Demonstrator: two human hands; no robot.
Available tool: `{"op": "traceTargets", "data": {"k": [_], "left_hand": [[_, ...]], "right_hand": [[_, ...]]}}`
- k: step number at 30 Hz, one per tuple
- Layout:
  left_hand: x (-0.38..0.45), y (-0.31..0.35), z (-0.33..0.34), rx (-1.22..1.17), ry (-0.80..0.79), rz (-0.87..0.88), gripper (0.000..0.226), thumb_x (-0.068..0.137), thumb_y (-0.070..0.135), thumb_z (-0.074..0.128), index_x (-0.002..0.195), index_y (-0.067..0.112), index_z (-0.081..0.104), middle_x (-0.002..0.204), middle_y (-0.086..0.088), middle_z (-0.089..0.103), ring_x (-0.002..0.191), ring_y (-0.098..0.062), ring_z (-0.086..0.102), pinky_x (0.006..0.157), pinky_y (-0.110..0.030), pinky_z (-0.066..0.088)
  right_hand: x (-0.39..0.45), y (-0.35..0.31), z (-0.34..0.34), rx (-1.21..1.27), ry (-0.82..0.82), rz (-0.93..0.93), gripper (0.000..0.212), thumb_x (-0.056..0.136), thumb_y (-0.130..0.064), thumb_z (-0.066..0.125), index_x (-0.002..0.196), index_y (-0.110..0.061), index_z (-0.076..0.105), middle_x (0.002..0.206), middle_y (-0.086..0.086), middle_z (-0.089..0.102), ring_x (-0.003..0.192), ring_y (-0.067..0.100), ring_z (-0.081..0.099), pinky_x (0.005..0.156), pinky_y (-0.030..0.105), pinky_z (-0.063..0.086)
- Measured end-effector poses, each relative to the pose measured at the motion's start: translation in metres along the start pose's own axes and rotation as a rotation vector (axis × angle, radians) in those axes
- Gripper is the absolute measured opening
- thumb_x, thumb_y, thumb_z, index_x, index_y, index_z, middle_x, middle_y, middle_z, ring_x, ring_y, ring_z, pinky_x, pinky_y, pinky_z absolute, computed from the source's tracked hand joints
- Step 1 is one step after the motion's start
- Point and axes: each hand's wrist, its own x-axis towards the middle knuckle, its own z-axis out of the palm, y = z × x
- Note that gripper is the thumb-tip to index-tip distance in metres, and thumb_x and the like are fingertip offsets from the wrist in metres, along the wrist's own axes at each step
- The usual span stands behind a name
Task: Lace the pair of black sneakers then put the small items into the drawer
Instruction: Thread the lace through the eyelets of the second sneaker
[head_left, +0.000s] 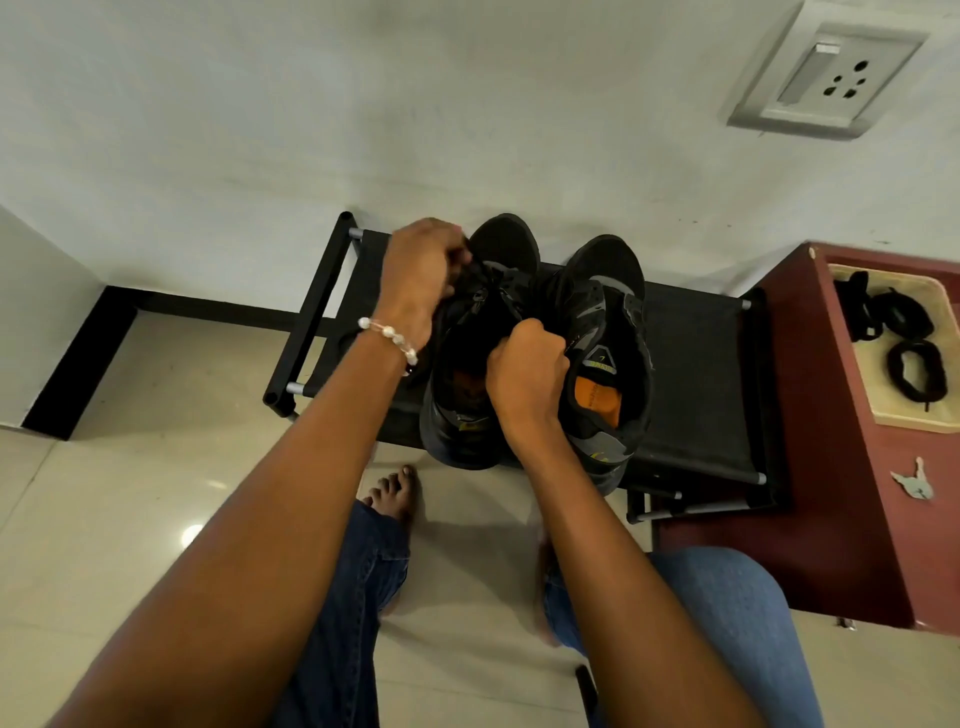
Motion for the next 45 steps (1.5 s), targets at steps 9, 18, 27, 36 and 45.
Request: {"op": "traceTargets", "data": {"k": [9,18,27,36,45], "left_hand": [[0.008,-0.006,-0.015,0.87,-0.225,0.343,0.033,0.069,0.064,0.072,0.074,0.032,0.066,0.071,0.012,0.061,0.075,-0.013,0.059,0.083,-0.042,0.049],[0.002,0.002,-0.018,0.209,-0.106,0.267,0.015,0.088,0.016,0.066,0.076,0.023,0.07,0.08,0.01,0.07,0.076,-0.007,0.063,0.078,-0.033,0.055],[0.006,0.004,-0.016,-0.338,-0.115,0.002,0.016,0.096,0.023,0.056,0.094,0.01,0.048,0.064,0.001,0.05,0.047,-0.011,0.044,0.055,-0.03,0.048],[0.01,-0.008,0.002,1.022,-0.337,0.484,0.02,0.088,0.026,0.067,0.106,0.021,0.075,0.11,-0.007,0.066,0.101,-0.022,0.061,0.093,-0.037,0.05],[-0.006,-0.015,0.018,1.331,-0.003,0.676,0.016,0.09,0.022,0.059,0.095,0.011,0.07,0.112,-0.006,0.058,0.109,-0.028,0.053,0.063,-0.034,0.041]], "right_hand": [[0.0,0.0,-0.001,-0.014,-0.006,0.002,0.023,0.1,-0.011,0.044,0.112,0.004,0.056,0.108,0.022,0.063,0.099,0.039,0.064,0.064,0.03,0.039],[0.0,0.0,0.002,0.004,0.001,0.004,0.021,0.099,-0.01,0.045,0.108,0.005,0.057,0.106,0.023,0.064,0.096,0.04,0.065,0.064,0.031,0.041],[0.0,-0.001,0.001,0.013,-0.001,0.003,0.021,0.099,-0.009,0.045,0.109,0.005,0.057,0.105,0.023,0.064,0.095,0.039,0.065,0.064,0.03,0.041],[-0.001,0.001,-0.001,-0.029,-0.011,-0.032,0.021,0.099,-0.012,0.046,0.109,0.004,0.057,0.107,0.022,0.063,0.096,0.039,0.064,0.064,0.032,0.04],[0.0,0.0,-0.002,-0.032,-0.023,-0.008,0.021,0.099,-0.009,0.043,0.11,0.004,0.056,0.109,0.023,0.063,0.099,0.04,0.063,0.066,0.031,0.038]]}}
